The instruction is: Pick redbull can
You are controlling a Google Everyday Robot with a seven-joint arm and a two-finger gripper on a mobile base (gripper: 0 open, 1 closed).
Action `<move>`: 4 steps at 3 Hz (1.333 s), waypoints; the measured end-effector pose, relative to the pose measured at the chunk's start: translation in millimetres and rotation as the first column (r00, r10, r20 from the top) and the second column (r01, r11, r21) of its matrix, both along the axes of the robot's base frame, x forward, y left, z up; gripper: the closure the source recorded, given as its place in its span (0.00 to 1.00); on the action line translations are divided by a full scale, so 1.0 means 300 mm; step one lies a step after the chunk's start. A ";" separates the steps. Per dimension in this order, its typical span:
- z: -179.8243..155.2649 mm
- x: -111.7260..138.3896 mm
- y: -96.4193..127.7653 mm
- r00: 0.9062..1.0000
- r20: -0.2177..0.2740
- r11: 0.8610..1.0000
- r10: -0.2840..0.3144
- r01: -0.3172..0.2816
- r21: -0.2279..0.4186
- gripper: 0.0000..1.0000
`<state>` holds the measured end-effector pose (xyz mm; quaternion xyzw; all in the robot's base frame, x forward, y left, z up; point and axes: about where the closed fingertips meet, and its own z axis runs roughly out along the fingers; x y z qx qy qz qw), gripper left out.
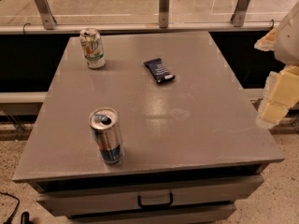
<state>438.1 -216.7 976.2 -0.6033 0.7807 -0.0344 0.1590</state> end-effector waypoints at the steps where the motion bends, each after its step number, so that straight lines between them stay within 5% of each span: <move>1: 0.002 0.000 0.001 1.000 0.002 1.000 0.000 0.000 0.000 0.00; 2: 0.010 0.011 0.067 1.000 0.006 0.998 0.026 -0.027 0.059 0.00; 3: 0.003 0.012 0.214 0.995 0.031 0.985 0.096 -0.099 0.139 0.00; 4: -0.042 -0.006 0.478 0.978 0.052 0.941 0.204 -0.211 0.263 0.00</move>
Offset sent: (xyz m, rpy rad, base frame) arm 0.0090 0.0285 -0.0014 0.1040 0.0251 0.0352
